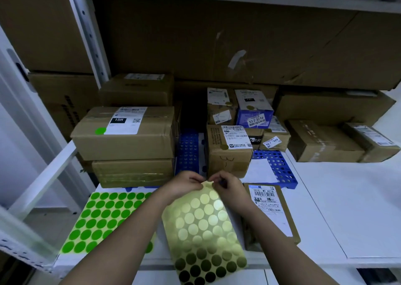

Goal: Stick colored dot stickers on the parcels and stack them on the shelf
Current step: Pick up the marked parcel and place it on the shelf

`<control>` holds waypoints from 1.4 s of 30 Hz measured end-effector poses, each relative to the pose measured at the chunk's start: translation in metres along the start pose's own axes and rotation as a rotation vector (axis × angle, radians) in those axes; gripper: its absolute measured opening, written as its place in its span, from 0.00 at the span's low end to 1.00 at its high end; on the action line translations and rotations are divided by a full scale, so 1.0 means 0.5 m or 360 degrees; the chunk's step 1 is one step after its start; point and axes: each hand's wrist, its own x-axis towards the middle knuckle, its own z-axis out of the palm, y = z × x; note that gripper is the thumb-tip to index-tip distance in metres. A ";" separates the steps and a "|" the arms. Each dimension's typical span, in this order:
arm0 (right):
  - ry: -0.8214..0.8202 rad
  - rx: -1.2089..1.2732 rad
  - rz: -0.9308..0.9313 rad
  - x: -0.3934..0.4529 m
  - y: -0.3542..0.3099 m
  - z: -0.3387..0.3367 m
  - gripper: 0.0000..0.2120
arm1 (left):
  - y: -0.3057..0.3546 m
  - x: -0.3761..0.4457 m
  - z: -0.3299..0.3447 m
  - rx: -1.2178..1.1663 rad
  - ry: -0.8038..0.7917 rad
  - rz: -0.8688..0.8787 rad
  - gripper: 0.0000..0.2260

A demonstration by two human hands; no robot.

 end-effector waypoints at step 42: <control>0.0124 0.0092 0.0341 0.027 0.015 0.040 0.11 | -0.020 0.000 0.041 0.0794 0.0457 0.0304 0.11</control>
